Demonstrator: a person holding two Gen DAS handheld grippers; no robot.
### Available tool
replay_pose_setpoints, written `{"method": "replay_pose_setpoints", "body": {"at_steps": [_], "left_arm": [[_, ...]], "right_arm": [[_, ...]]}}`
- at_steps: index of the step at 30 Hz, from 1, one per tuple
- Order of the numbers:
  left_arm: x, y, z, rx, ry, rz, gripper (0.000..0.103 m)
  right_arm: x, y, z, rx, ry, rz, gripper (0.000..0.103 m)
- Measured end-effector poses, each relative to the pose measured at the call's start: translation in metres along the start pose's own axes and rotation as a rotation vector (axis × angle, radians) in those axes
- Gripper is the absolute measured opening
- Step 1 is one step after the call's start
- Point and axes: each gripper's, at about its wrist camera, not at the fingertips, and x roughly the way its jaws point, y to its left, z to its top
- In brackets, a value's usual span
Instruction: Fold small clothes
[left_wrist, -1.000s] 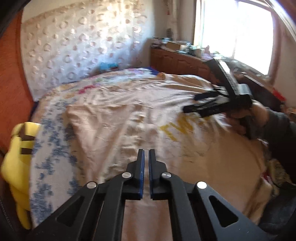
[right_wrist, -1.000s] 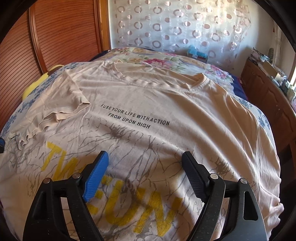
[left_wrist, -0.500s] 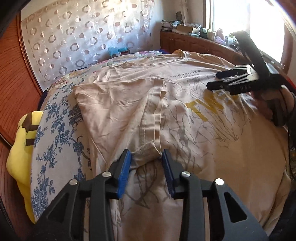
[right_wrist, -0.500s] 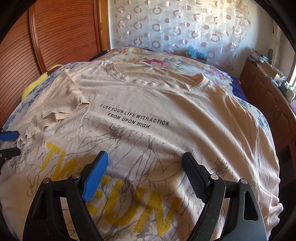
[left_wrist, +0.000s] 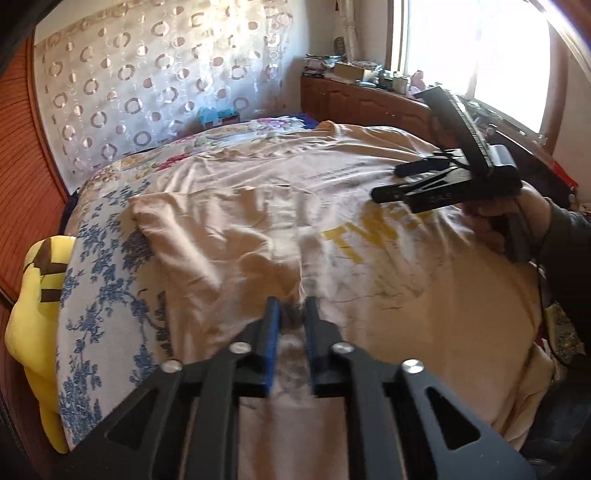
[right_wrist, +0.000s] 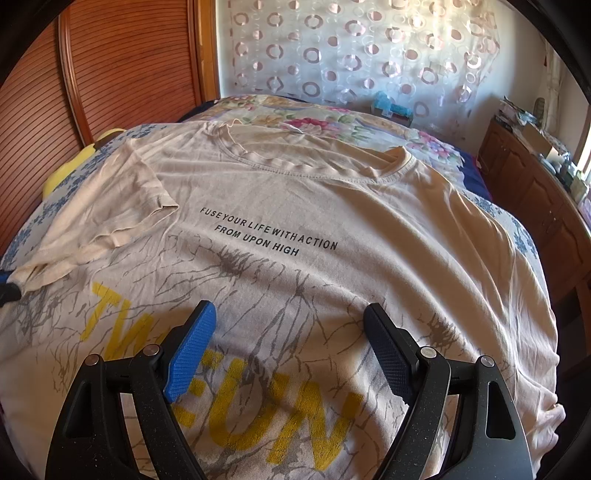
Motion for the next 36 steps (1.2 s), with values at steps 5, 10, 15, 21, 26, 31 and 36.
{"method": "replay_pose_setpoints", "body": {"at_steps": [5, 10, 15, 21, 26, 31, 36], "left_arm": [[-0.004, -0.008, 0.003, 0.015, -0.018, 0.027, 0.035], [-0.005, -0.001, 0.006, -0.023, -0.040, 0.057, 0.041], [0.010, 0.015, 0.012, -0.065, -0.018, 0.082, 0.044], [0.029, 0.028, 0.016, -0.097, 0.010, 0.101, 0.046], [0.046, 0.032, 0.019, -0.103, 0.041, 0.108, 0.047], [0.054, 0.036, 0.019, -0.122, 0.050, 0.106, 0.048], [0.056, 0.036, 0.019, -0.117, 0.043, 0.111, 0.049]], "right_arm": [[0.000, 0.000, 0.000, 0.000, 0.000, 0.000, 0.084], [0.000, 0.000, 0.000, 0.001, 0.000, 0.000, 0.084], [0.000, 0.000, 0.000, 0.000, 0.000, -0.001, 0.085], [-0.001, -0.004, -0.002, 0.007, 0.002, -0.001, 0.087], [-0.003, -0.007, -0.004, 0.008, 0.004, -0.001, 0.090], [-0.003, -0.006, -0.004, 0.008, 0.004, -0.002, 0.091], [-0.003, -0.006, -0.004, 0.008, 0.003, -0.002, 0.092]]}}
